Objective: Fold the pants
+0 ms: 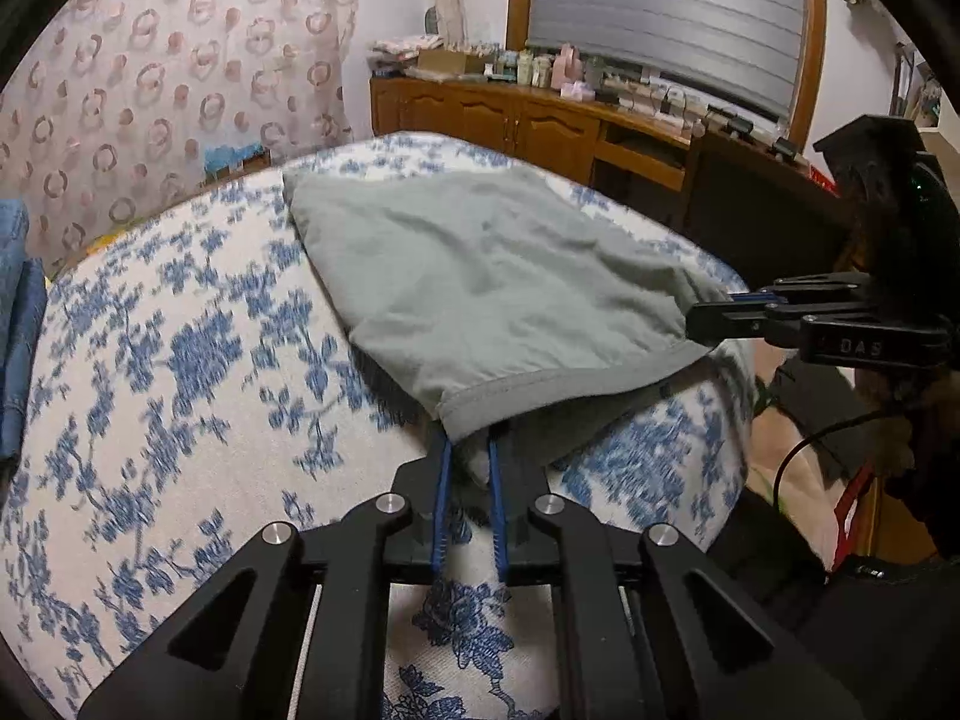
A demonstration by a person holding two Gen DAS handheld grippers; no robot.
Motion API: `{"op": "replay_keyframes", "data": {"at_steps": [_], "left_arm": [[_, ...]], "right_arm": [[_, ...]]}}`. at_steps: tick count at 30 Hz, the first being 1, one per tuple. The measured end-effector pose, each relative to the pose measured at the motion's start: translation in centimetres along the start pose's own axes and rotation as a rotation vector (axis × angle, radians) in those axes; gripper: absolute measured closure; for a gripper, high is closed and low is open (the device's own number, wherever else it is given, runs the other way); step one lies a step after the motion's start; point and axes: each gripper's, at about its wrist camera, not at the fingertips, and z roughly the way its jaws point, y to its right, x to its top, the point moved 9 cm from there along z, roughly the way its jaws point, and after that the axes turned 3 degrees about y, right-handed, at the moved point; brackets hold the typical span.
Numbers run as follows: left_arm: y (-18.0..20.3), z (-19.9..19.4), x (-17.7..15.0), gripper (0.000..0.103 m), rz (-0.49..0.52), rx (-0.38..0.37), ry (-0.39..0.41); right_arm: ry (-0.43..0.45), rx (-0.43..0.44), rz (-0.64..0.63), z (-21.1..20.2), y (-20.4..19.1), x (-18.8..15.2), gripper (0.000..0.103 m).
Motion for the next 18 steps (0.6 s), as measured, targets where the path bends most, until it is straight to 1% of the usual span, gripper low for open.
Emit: {"op": "replay_keyframes", "data": {"at_steps": [7,12,15,18], "left_arm": [[-0.3,-2.6,4.0,0.092,-0.008,0.004,0.100],[0.1,-4.7,6.5,0.092,0.015,0.013,0.155],[0.5,-5.9,7.2,0.092,0.028,0.016,0.183],[0.5,-6.8,7.6,0.092,0.027,0.021,0.199]], "right_arm": [[0.107,0.003,-0.033,-2.8,-0.4,3.4,0.093],[0.175,-0.003,-0.061,-4.7,-1.1,5.5,0.093],[0.211,0.009,-0.070,-5.8,-1.6,6.0,0.093],[0.224,0.016,-0.083,-6.2,-2.1,5.9,0.093]]}}
